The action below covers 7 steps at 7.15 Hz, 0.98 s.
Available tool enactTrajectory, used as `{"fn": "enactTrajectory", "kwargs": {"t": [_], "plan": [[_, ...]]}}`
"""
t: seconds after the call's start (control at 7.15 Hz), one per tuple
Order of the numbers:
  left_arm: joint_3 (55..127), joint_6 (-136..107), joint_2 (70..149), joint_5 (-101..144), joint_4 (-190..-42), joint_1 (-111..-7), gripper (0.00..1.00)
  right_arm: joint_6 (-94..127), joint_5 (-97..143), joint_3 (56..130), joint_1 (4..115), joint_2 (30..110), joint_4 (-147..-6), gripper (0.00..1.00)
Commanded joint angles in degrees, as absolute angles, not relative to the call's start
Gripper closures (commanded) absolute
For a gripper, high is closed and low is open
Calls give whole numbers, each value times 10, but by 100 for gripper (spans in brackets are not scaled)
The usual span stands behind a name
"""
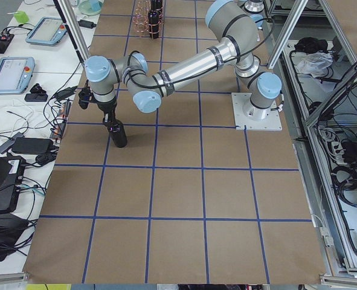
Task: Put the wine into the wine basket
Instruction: 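Carry the dark wine bottle in the left gripper toward the table center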
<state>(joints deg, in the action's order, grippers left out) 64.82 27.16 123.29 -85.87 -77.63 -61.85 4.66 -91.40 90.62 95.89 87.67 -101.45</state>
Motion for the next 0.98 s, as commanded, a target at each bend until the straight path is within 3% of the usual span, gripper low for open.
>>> {"fn": "enactTrajectory", "kwargs": {"t": [0.0, 0.56, 0.84], "plan": [[650, 272, 1230, -860, -777, -620, 100, 47, -913, 906, 959, 877, -1015, 0], [656, 245, 1189, -867, -788, -680, 100, 47, -913, 906, 959, 877, -1015, 0], [724, 143, 1143, -862, -787, -748, 100, 47, -913, 906, 959, 877, -1015, 0]]}}
